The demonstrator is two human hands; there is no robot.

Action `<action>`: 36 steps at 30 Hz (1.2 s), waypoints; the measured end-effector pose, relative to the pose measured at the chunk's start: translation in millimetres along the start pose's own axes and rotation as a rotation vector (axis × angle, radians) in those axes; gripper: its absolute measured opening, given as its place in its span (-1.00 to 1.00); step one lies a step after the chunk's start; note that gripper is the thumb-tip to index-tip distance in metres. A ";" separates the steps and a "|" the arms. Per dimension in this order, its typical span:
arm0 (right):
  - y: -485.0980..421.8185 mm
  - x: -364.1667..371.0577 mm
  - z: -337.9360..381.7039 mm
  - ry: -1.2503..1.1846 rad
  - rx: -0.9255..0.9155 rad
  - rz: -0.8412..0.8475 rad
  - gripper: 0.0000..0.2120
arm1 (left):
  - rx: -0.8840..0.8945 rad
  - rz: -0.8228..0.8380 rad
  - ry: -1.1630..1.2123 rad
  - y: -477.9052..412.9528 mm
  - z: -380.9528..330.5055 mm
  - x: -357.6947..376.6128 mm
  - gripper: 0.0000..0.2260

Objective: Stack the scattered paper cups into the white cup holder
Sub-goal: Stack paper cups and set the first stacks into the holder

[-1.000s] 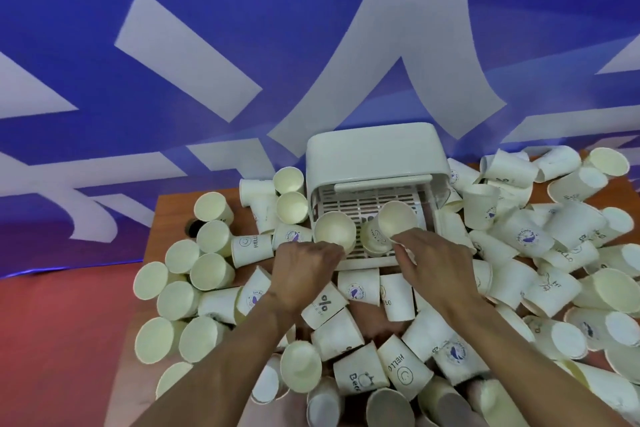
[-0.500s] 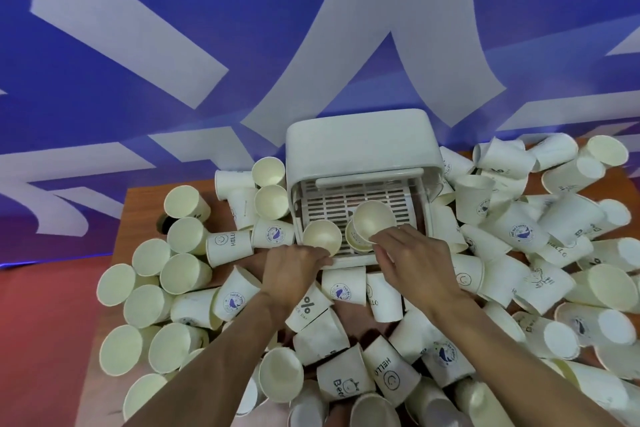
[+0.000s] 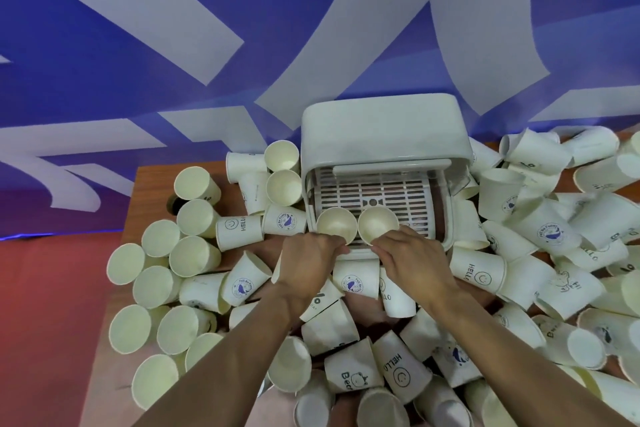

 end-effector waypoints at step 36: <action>57.8 -200.0 -270.5 0.161 0.398 -0.157 -0.73 | 0.164 0.018 0.303 -168.6 -282.7 -11.0 -0.73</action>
Point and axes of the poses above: each hand's wrist, its own y-axis away from the middle knuckle, its own x-axis out of the palm, z = x × y, the point moved 10 cm from there along -y, towards the middle knuckle, and after that the axes turned 15 degrees about -z, right-handed, at the moved point
